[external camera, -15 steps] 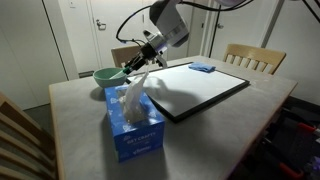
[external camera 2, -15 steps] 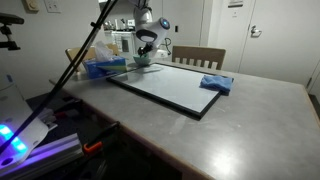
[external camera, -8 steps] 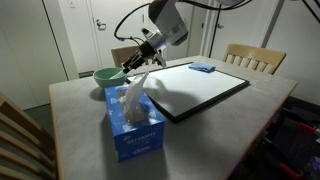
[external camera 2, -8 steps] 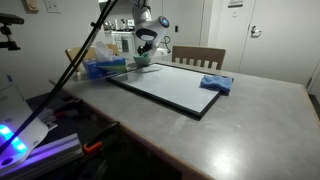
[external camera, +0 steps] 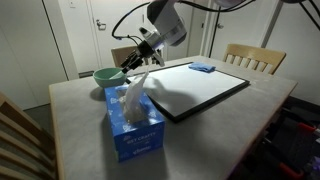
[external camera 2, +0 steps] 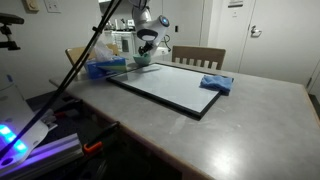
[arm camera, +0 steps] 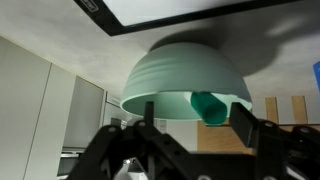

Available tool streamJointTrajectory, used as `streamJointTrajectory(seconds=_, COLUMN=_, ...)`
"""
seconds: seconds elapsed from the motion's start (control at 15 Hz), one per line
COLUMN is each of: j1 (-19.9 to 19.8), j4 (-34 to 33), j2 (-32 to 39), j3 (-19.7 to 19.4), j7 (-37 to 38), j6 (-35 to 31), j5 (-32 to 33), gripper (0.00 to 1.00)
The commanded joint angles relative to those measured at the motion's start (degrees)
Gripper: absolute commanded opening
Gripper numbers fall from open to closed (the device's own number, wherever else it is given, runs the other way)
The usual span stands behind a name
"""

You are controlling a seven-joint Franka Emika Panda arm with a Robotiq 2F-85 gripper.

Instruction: Get the marker from the mint-green bowl and use it to draw on the whiteboard

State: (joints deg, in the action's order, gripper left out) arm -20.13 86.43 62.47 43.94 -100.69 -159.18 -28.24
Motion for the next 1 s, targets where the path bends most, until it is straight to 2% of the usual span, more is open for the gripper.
streamJointTrajectory(seconds=0.0, j1=0.53, j4=-3.64, j2=2.76, j3=0.71, j7=0.10, j6=1.80, j5=2.83, gripper=0.78)
streamJointTrajectory(seconds=0.33, j1=1.35, j4=-6.00, j2=4.42, j3=0.65, j7=0.37, j6=3.07, j5=4.45, gripper=0.77)
streamJointTrajectory(seconds=0.47, j1=1.50, j4=-6.53, j2=4.78, j3=0.65, j7=0.39, j6=3.60, j5=4.56, gripper=0.74)
streamJointTrajectory(seconds=0.53, j1=1.50, j4=-6.66, j2=4.88, j3=0.65, j7=0.39, j6=3.70, j5=4.52, gripper=0.70)
streamJointTrajectory(seconds=0.93, j1=1.44, j4=-7.39, j2=5.47, j3=0.66, j7=0.42, j6=4.19, j5=4.31, gripper=0.73)
